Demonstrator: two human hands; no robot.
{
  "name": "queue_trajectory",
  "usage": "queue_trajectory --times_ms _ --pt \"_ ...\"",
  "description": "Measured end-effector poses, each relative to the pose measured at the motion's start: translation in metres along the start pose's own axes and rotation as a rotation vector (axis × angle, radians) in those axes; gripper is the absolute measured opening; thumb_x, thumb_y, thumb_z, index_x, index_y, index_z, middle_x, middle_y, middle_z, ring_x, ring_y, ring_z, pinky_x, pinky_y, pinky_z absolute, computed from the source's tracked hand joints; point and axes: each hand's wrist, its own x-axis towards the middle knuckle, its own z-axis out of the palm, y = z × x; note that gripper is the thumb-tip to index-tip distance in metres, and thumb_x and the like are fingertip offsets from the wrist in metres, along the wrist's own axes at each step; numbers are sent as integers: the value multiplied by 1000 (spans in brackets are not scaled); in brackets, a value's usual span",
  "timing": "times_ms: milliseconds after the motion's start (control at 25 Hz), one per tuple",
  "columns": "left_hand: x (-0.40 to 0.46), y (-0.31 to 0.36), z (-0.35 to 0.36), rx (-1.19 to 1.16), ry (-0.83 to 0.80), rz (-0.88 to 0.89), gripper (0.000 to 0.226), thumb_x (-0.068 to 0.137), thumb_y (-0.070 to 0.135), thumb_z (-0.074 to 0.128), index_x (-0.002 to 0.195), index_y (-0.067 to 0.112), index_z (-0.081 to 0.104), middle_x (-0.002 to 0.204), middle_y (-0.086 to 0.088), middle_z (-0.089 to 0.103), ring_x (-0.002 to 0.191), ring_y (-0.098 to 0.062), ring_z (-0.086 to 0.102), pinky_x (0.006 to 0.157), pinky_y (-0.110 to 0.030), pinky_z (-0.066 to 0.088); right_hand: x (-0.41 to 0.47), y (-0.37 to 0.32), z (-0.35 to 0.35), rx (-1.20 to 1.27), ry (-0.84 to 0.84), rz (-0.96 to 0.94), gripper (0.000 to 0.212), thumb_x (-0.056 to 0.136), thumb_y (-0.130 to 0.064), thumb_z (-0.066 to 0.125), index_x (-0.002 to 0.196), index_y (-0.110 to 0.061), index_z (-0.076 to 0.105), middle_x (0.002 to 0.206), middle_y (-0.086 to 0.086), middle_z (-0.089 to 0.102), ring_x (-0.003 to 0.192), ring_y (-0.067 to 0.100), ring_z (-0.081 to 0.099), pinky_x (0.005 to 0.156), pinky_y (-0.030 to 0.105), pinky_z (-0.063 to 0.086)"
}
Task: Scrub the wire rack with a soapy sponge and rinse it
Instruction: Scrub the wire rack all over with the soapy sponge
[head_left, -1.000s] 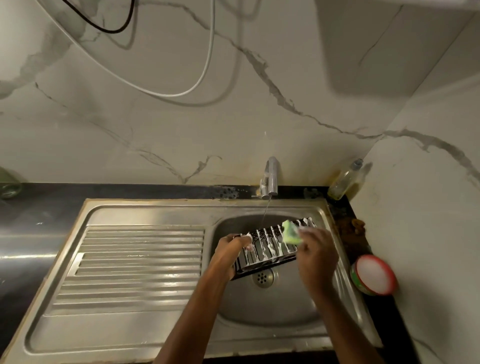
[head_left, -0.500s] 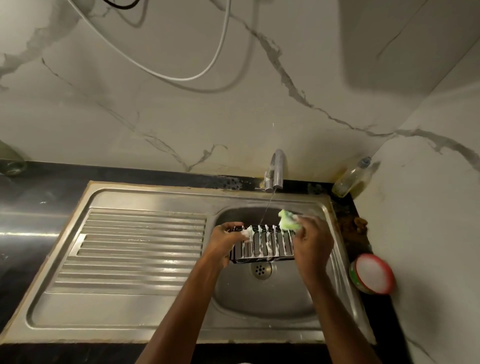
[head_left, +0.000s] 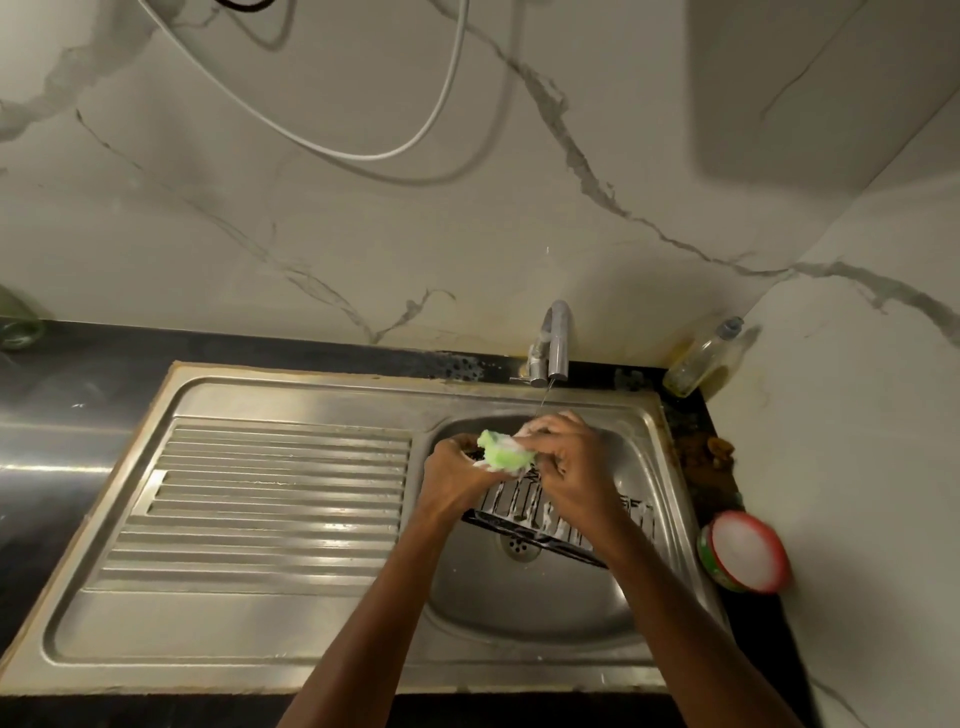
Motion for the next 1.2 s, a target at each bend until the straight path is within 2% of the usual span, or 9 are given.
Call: queue_trajectory --times_ms 240,360,480,600,720,800,880,1000,1200 --pt "6 -6 -12 -96 62 -25 34 74 17 89 105 18 75 98 3 78 94 -11 74 74 -15 55 -56 70 -32 -162 302 253 42 77 17 58 103 -10 76 101 7 72 95 24 67 82 18 49" --pt "2 -2 -2 -156 71 -92 22 81 13 83 101 13 74 95 -2 76 91 -14 71 73 -18 49 -64 45 -12 -307 436 279 37 74 15 60 102 -4 76 100 11 71 94 30 65 77 30 53" --pt "4 5 1 -268 96 -147 14 83 10 76 96 8 75 92 -12 76 90 -25 69 80 -33 55 -74 -14 23 -233 413 87 31 82 3 54 103 -5 76 106 11 72 96 27 65 75 35 58" --pt "10 4 -7 -341 82 -176 17 66 21 71 82 16 75 87 -8 75 94 -30 67 97 -53 54 -90 -8 10 -366 346 -163 26 94 -5 52 98 -6 78 105 11 73 94 28 64 75 35 55" --pt "12 0 -16 -383 86 -233 8 64 19 70 72 19 72 79 -4 69 91 -29 62 93 -55 54 -82 41 -27 -439 487 107 29 83 2 54 100 -4 77 103 14 71 95 28 59 71 45 55" --pt "9 3 -15 -380 97 -234 3 75 13 69 78 15 69 79 -1 64 87 -22 56 78 -40 52 -74 51 -27 -400 548 266 34 83 -1 49 104 -3 76 101 15 70 96 28 58 70 48 56" --pt "8 8 -5 -362 119 -225 8 83 13 66 88 9 71 84 0 64 85 -18 54 76 -34 44 -69 22 0 -332 543 177 29 88 -4 51 106 -5 74 102 14 70 95 29 63 70 45 58" --pt "5 17 9 -362 102 -272 26 87 22 69 106 5 69 101 -12 72 93 -26 68 83 -43 58 -74 -27 42 -269 383 -141 20 84 2 66 101 -6 75 106 12 72 97 31 67 78 41 58" --pt "2 7 8 -330 92 -300 16 88 31 71 95 19 64 97 -1 66 92 -16 60 91 -40 49 -84 2 19 -362 302 -272 25 102 -10 54 97 -3 78 107 14 73 97 30 68 78 39 58"
